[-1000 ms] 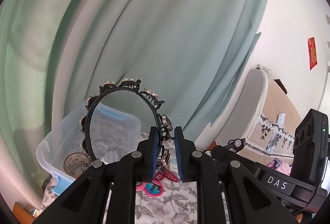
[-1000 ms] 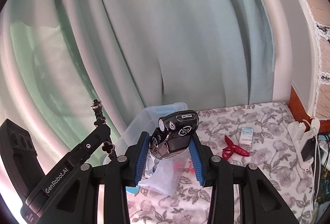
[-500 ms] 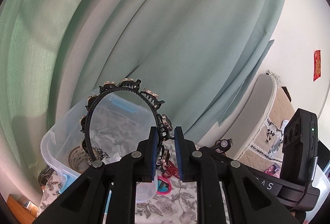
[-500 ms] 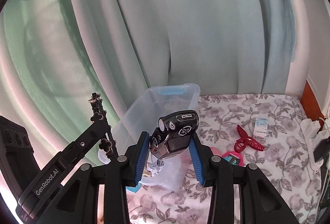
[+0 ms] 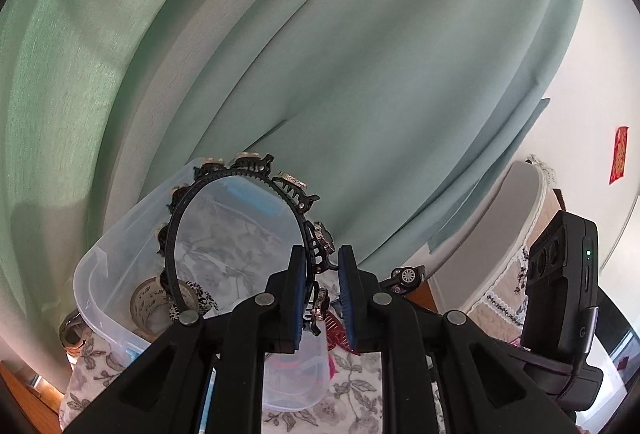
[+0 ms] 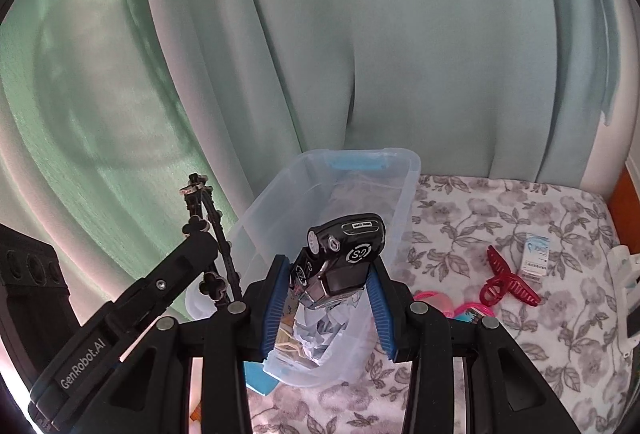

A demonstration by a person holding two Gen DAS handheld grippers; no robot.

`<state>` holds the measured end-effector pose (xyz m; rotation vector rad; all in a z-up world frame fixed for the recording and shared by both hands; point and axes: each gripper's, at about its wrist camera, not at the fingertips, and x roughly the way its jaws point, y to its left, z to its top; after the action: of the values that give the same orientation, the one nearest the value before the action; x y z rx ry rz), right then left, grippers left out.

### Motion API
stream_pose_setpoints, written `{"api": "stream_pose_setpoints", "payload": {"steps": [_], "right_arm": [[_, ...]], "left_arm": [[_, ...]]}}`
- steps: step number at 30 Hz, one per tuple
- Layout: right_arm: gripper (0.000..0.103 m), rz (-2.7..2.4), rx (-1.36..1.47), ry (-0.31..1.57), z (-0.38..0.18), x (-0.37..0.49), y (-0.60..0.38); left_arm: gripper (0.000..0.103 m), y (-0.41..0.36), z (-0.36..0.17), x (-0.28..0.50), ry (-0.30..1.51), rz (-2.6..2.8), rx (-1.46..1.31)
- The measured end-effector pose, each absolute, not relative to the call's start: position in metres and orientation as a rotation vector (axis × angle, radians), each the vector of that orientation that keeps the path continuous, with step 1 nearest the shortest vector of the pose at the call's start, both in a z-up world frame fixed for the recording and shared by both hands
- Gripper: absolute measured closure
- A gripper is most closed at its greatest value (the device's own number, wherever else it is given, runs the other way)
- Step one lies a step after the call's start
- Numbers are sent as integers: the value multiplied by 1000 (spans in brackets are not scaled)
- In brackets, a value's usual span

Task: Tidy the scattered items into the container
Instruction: 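Carry headband and toy car into the clear box and open both tools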

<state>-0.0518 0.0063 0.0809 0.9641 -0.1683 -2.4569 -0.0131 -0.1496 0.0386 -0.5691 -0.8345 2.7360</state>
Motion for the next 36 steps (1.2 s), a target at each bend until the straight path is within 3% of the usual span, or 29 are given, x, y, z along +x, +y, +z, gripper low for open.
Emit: {"api": "stream_pose_setpoints", "payload": {"steps": [15, 18, 22, 25, 36], "right_arm": [[61, -2376, 1060, -130, 48, -82, -12], [60, -2379, 1061, -120, 47, -84, -13], [56, -2386, 1069, -96, 46, -85, -15], [50, -2388, 1081, -106, 45, -86, -12], [49, -2418, 1089, -182, 47, -79, 13]], "left_arm": [[85, -173, 22, -32, -931, 2747, -693], [77, -177, 20, -33, -965, 2750, -708], [52, -177, 20, -34, -970, 2749, -718], [48, -174, 21, -35, -962, 2749, -728], [38, -176, 31, -21, -928, 2768, -744]]}}
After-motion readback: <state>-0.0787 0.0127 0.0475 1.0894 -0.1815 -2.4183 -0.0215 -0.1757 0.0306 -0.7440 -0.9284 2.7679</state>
